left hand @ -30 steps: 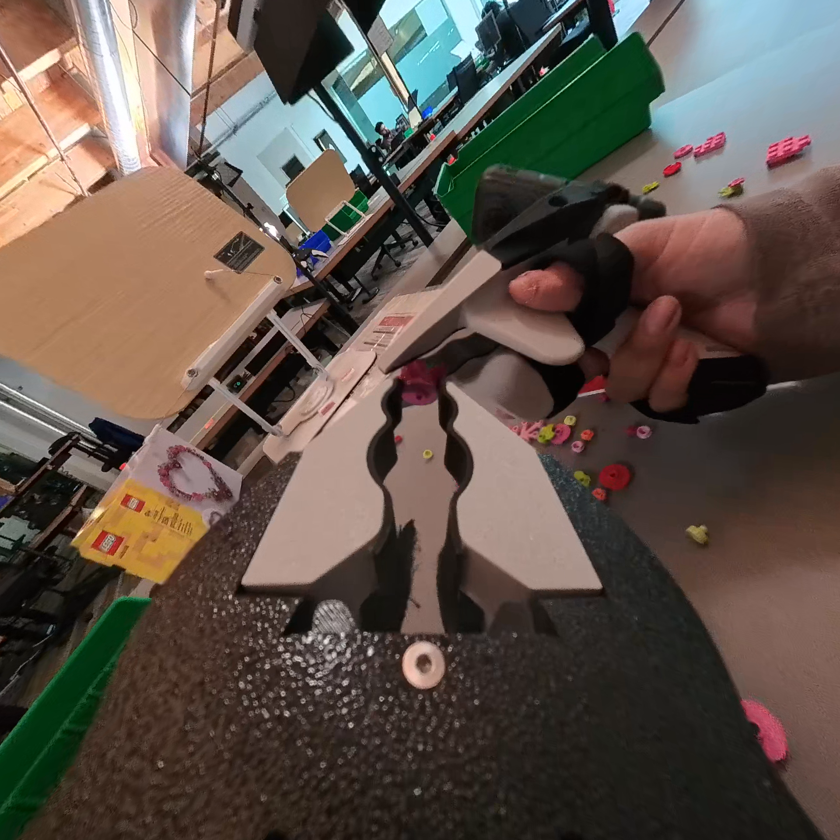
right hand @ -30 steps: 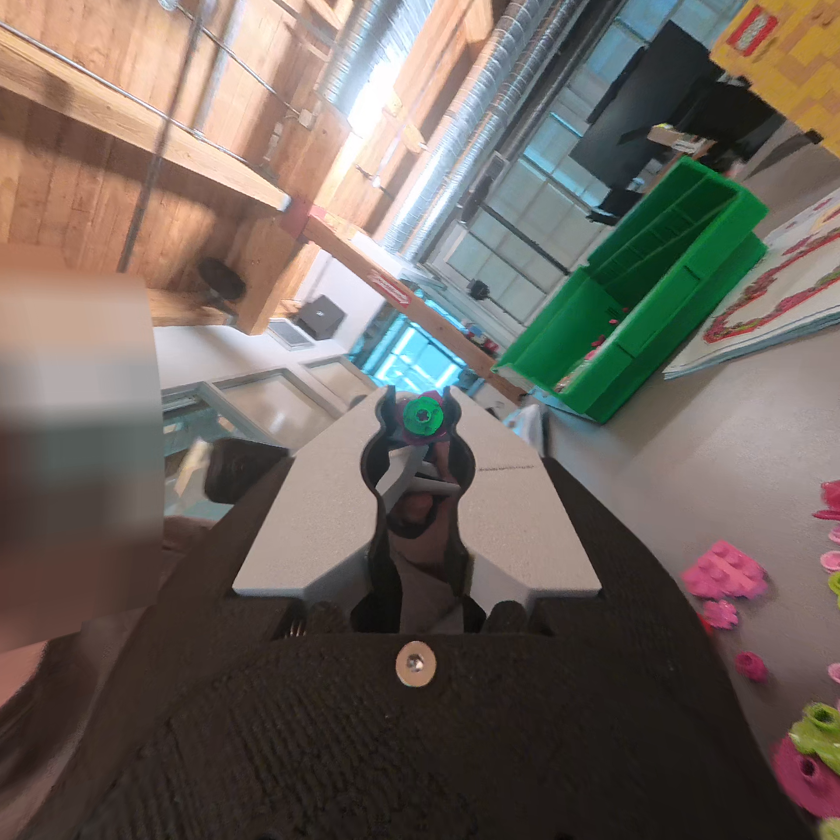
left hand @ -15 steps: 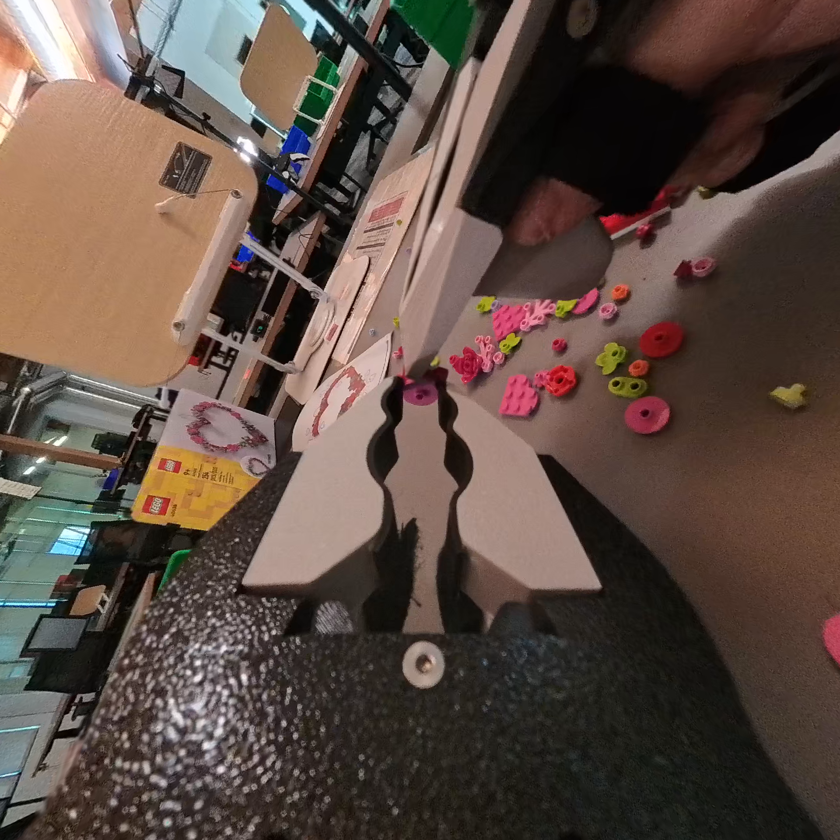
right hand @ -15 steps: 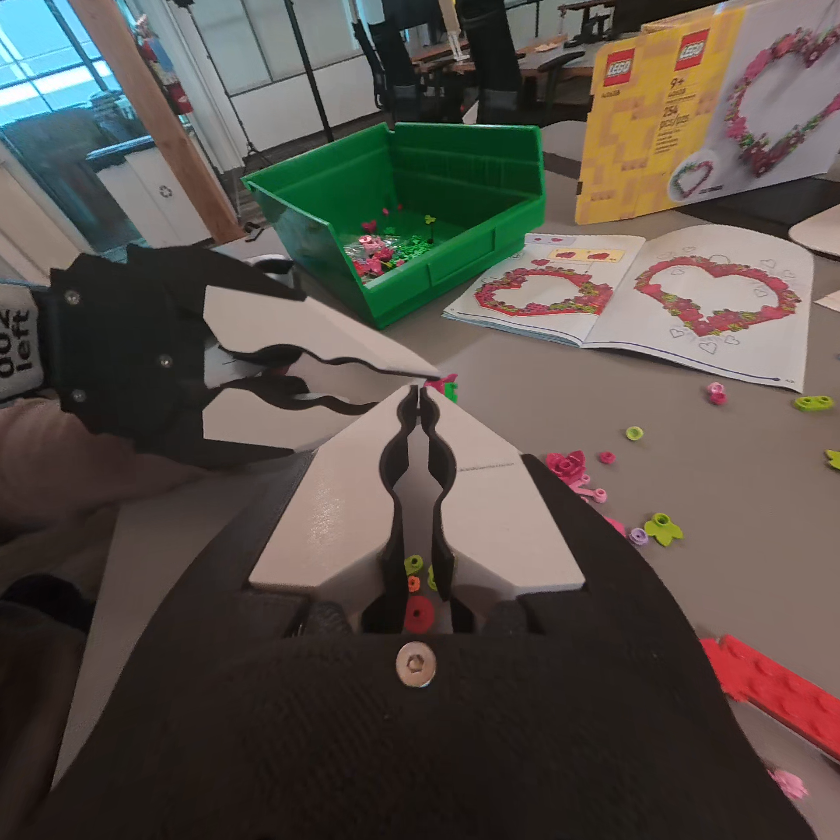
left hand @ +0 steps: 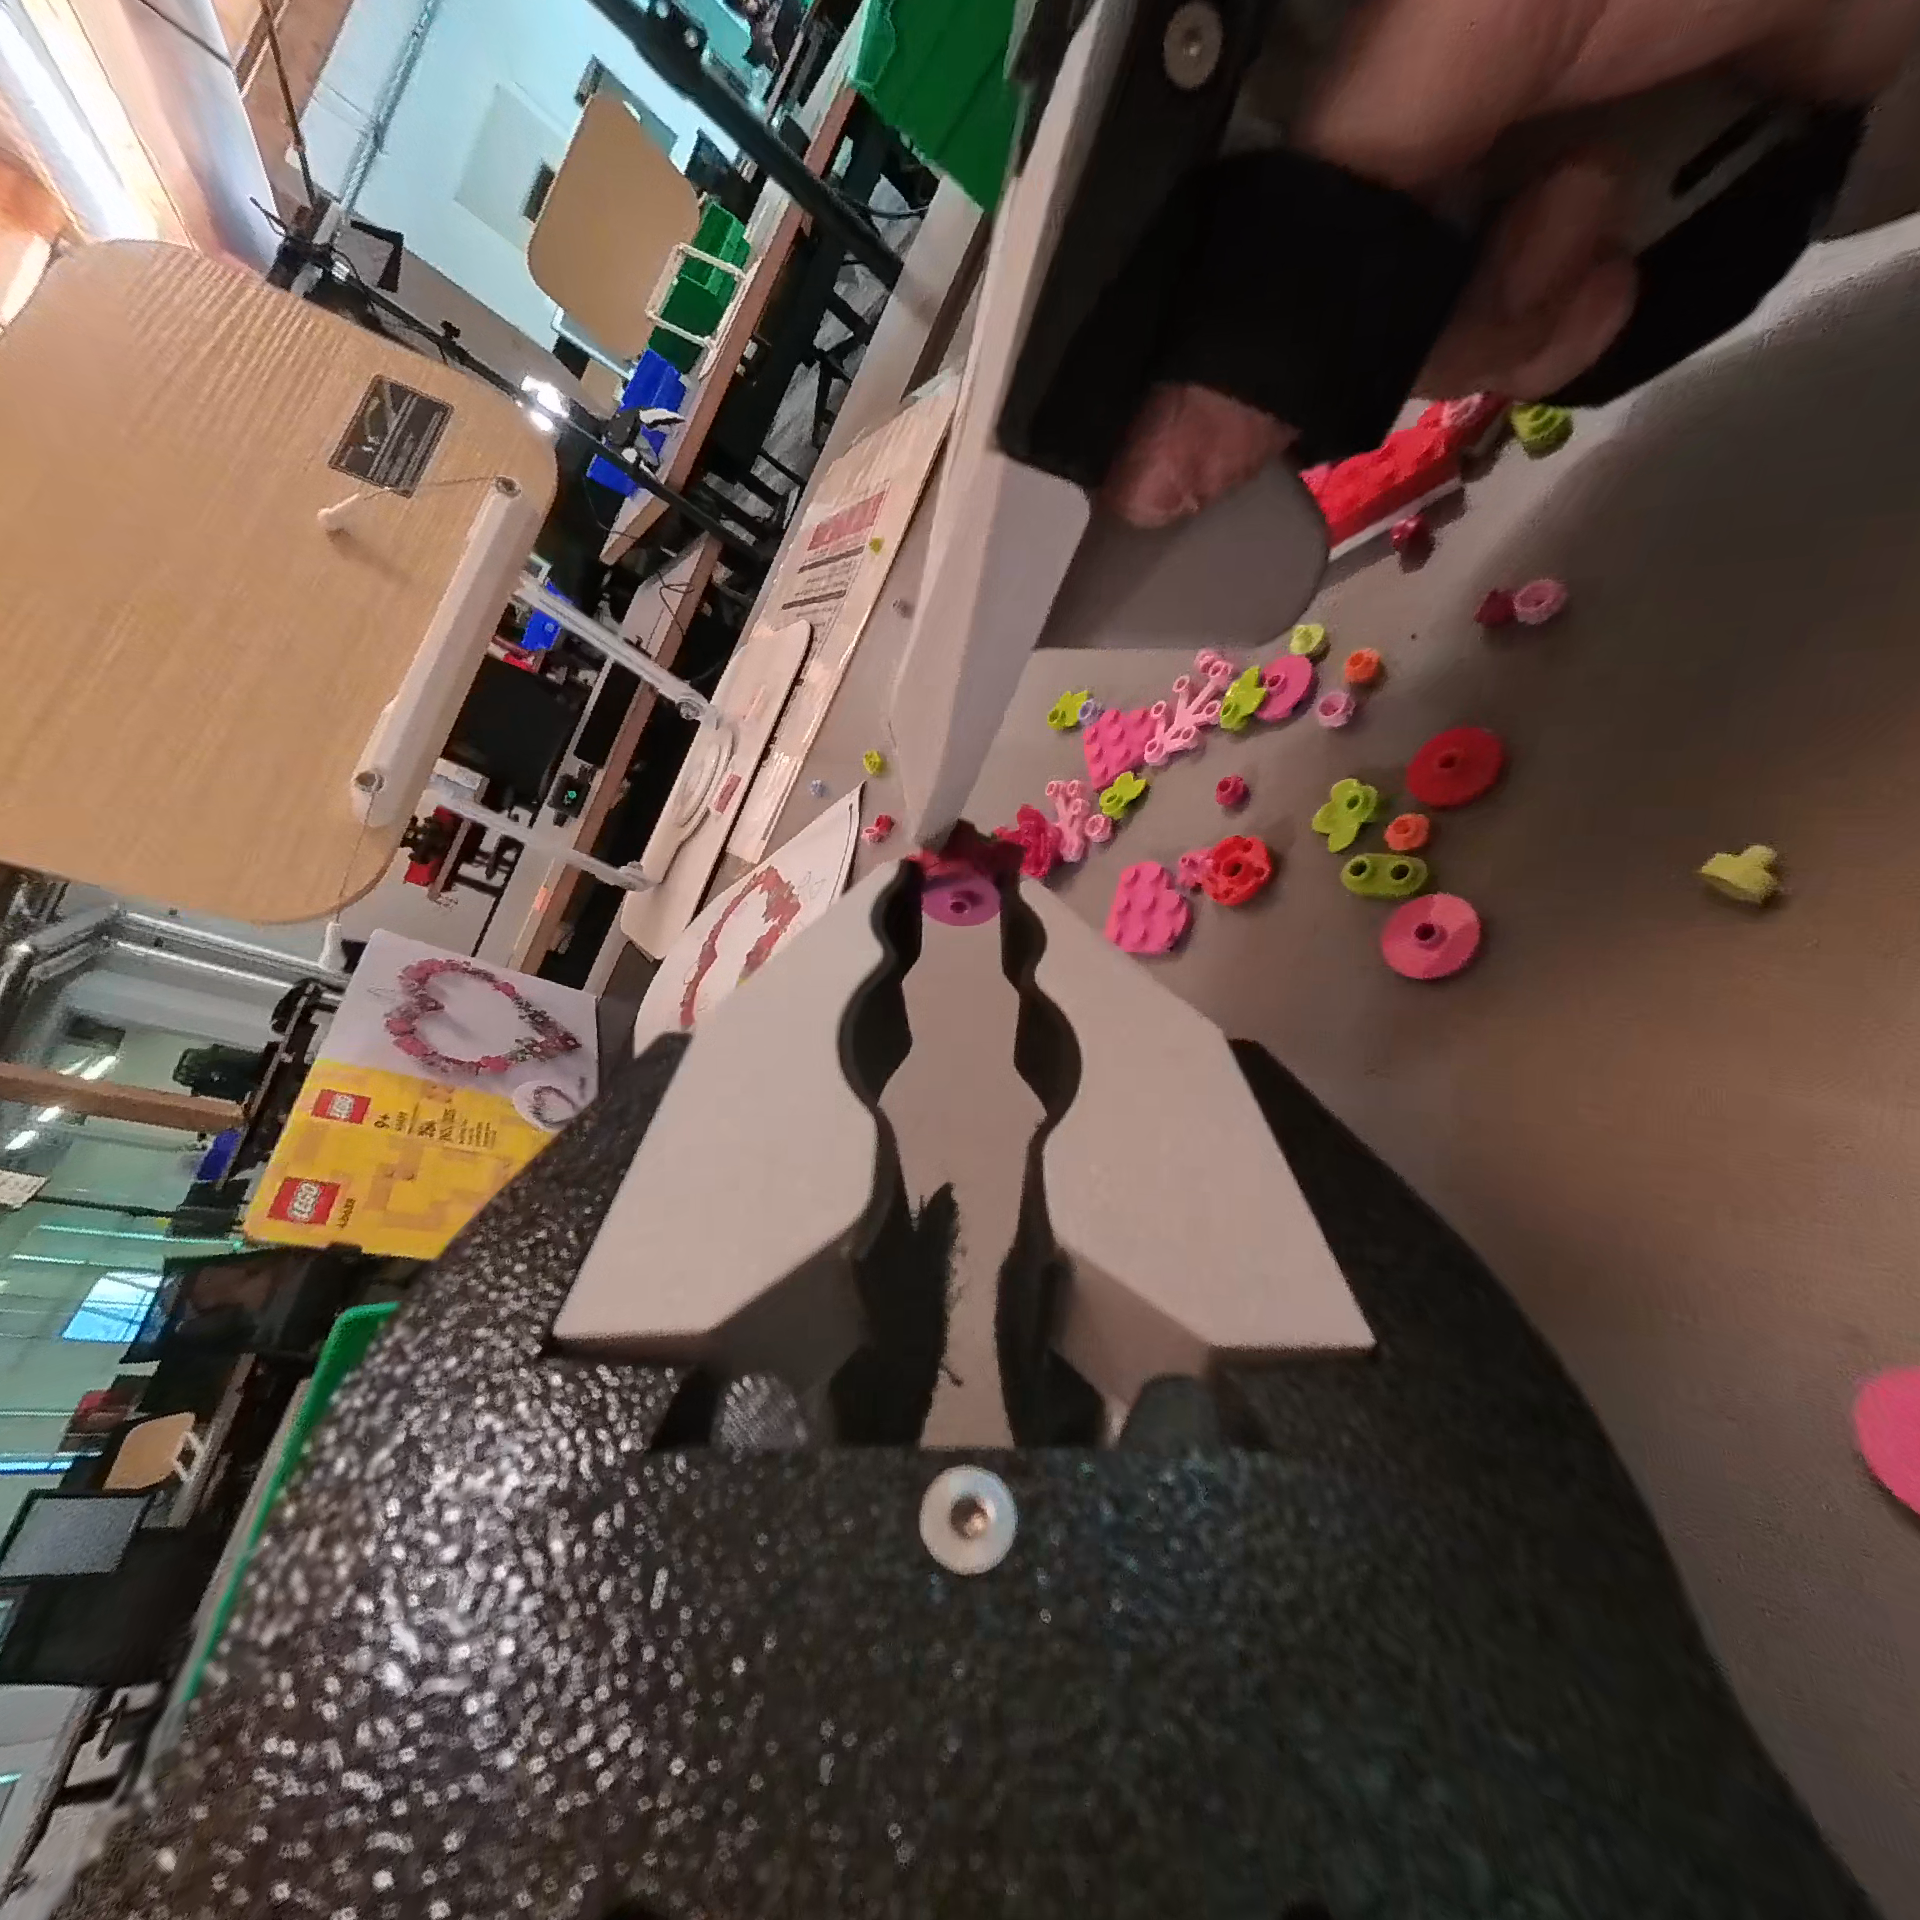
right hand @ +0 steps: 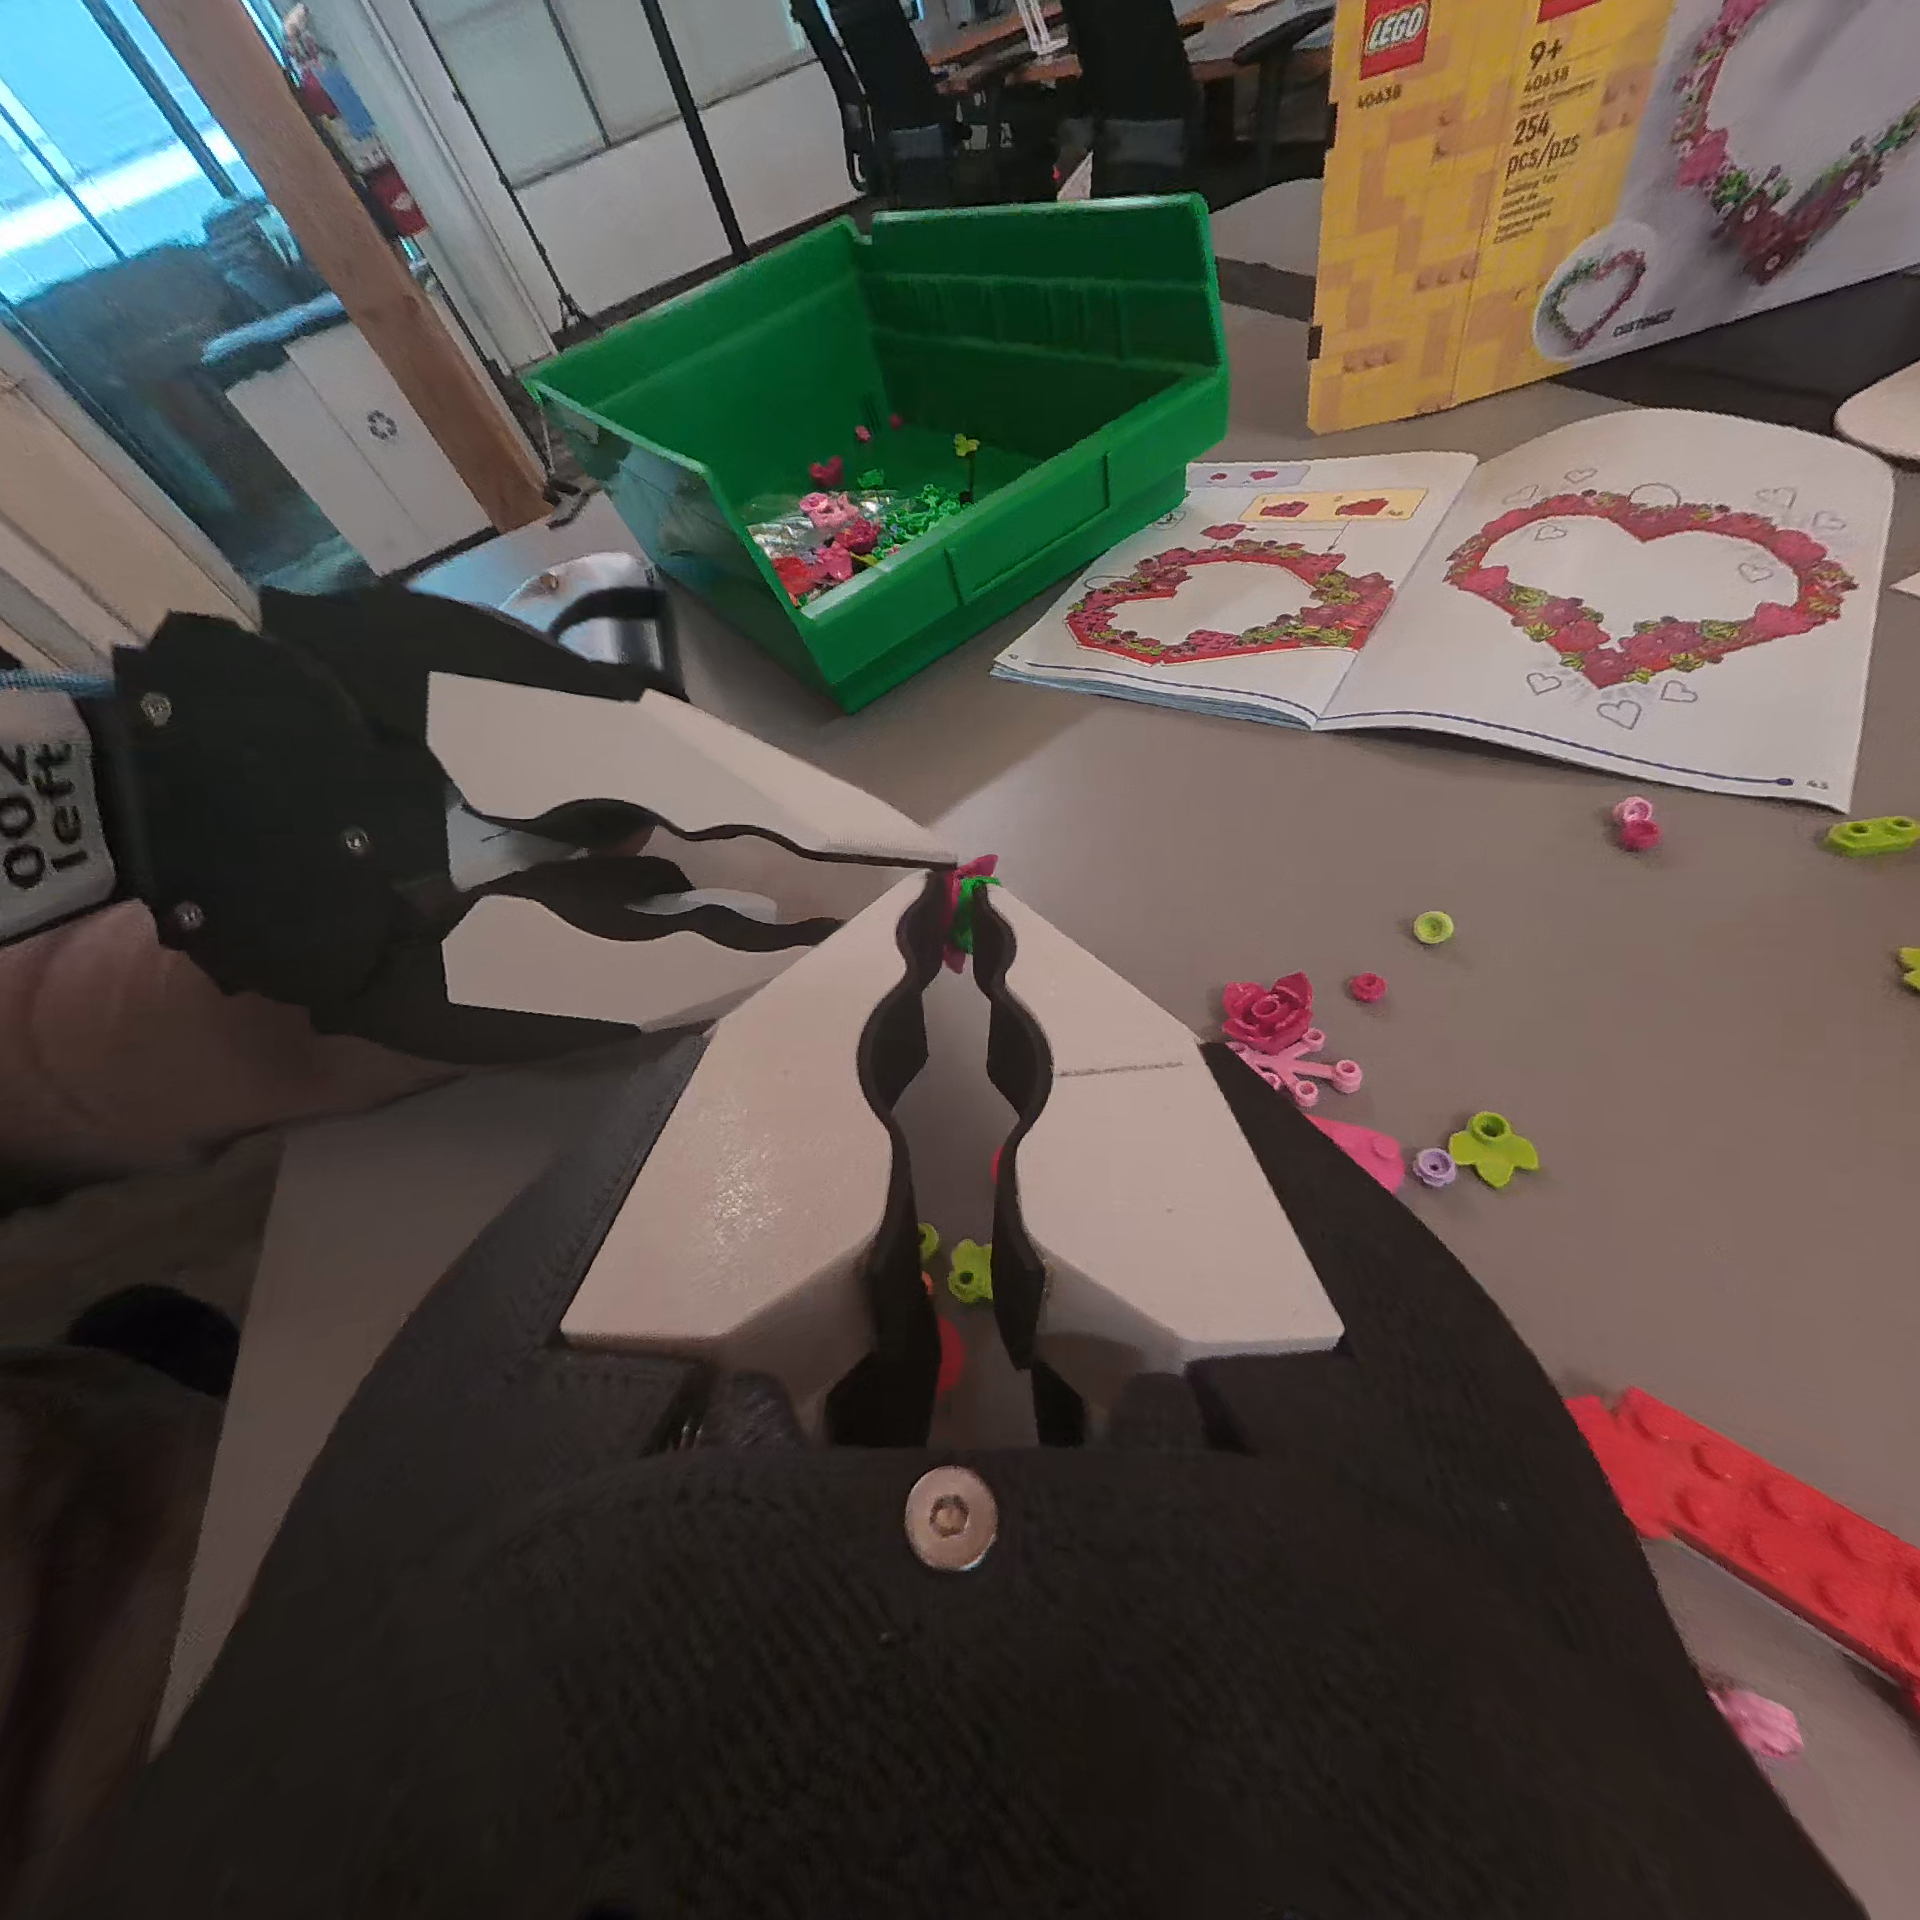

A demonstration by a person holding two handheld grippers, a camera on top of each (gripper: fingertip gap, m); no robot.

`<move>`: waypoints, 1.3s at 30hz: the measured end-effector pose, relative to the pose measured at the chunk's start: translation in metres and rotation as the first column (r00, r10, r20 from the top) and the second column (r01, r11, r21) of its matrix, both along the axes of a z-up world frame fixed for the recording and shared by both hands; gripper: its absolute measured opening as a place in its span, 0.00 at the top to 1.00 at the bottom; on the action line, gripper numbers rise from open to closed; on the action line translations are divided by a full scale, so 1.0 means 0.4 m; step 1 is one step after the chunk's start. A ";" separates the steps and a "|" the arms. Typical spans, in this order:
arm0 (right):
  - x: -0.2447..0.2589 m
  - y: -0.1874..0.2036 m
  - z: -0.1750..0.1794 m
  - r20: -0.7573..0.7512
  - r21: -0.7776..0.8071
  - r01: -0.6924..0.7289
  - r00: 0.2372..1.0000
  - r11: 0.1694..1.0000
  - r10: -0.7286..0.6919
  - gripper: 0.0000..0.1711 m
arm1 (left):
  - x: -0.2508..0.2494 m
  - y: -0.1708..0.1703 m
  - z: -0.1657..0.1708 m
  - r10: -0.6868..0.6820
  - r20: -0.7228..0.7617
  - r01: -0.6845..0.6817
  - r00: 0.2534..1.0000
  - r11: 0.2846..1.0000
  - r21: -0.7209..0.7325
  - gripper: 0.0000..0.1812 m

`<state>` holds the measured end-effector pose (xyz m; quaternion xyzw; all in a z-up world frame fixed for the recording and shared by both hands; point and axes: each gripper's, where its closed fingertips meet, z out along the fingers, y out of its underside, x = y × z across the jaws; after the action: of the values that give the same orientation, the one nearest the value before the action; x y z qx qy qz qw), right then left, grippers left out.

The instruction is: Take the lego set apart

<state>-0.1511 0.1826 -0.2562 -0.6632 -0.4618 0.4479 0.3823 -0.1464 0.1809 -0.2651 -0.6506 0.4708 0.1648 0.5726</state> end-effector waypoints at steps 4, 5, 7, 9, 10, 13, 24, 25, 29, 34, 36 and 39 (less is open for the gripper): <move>0.025 0.047 -0.035 0.109 0.153 0.086 0.989 0.984 -0.103 1.00 | -0.004 -0.012 -0.017 -0.023 0.030 0.023 0.999 1.000 -0.005 0.93; 0.032 0.053 -0.034 0.096 0.129 0.088 0.990 0.988 -0.101 1.00 | -0.011 -0.015 -0.015 -0.019 0.053 0.019 0.998 1.000 -0.005 0.93; 0.034 0.051 -0.028 0.049 0.036 0.071 0.996 0.997 -0.073 1.00 | -0.026 -0.014 -0.020 -0.011 0.108 0.015 0.994 0.999 -0.031 0.93; 0.020 0.030 -0.012 -0.023 -0.068 0.025 0.999 0.997 -0.027 1.00 | -0.029 -0.009 -0.009 -0.017 0.164 0.022 0.986 0.999 -0.026 0.93; 0.011 0.014 -0.007 -0.052 -0.128 -0.014 0.999 0.992 0.007 1.00 | -0.023 -0.009 -0.007 -0.029 0.183 0.034 0.983 0.999 -0.027 0.93; -0.009 -0.023 -0.020 -0.064 -0.218 -0.092 0.995 0.972 0.080 0.86 | -0.009 -0.018 0.003 -0.080 0.178 0.079 0.981 0.997 0.011 0.93; 0.001 -0.102 0.041 -0.317 -0.553 -0.398 0.913 0.732 0.258 0.76 | 0.017 -0.101 0.091 -0.371 0.480 0.387 0.795 0.919 0.070 0.94; 0.002 -0.107 0.046 -0.336 -0.574 -0.416 0.905 0.705 0.261 0.77 | 0.020 -0.103 0.091 -0.378 0.464 0.388 0.801 0.918 0.078 0.94; 0.005 -0.124 0.064 -0.419 -0.640 -0.492 0.867 0.590 0.269 0.79 | 0.021 -0.109 0.096 -0.394 0.461 0.403 0.795 0.911 0.085 0.94; 0.007 -0.131 0.072 -0.460 -0.663 -0.530 0.846 0.528 0.270 0.78 | 0.029 -0.110 0.088 -0.398 0.446 0.411 0.802 0.909 0.072 0.94; 0.005 -0.131 0.073 -0.450 -0.640 -0.523 0.849 0.564 0.276 0.87 | 0.033 -0.110 0.085 -0.398 0.431 0.409 0.810 0.910 0.070 0.94; 0.010 -0.136 0.068 -0.418 -0.599 -0.516 0.854 0.612 0.310 0.88 | 0.035 -0.113 0.082 -0.398 0.415 0.414 0.818 0.909 0.056 0.94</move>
<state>-0.1470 0.1283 -0.2290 -0.5624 -0.3443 0.7501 0.0505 -0.1323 0.1357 -0.2323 -0.5656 0.4682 -0.1124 0.6694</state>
